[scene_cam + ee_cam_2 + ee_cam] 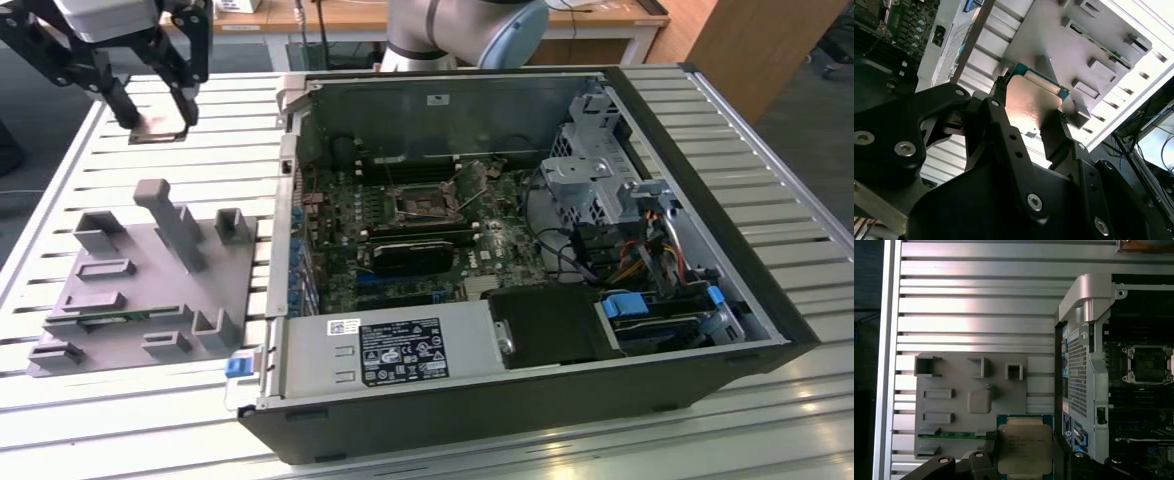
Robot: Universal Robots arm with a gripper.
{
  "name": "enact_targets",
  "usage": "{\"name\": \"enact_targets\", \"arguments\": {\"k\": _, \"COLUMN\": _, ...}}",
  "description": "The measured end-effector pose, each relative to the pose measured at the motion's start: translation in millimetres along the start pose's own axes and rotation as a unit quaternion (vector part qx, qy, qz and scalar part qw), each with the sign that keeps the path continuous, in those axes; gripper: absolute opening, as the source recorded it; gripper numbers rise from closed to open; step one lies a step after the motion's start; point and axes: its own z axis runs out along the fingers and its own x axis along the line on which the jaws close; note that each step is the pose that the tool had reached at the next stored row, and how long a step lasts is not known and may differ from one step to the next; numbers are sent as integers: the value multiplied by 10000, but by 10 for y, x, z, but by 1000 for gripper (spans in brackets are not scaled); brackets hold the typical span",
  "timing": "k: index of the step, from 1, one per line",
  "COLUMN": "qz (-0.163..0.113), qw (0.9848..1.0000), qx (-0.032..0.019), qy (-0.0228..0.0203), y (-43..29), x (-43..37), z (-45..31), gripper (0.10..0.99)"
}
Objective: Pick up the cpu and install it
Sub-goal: 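Pick up the cpu and move it towards the insertion slot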
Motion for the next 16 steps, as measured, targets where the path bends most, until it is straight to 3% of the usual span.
{"name": "enact_targets", "arguments": {"k": 16, "qz": -37, "qw": 10000, "qx": -2, "qy": 3, "y": 56, "x": -391, "z": 5, "gripper": 525}}
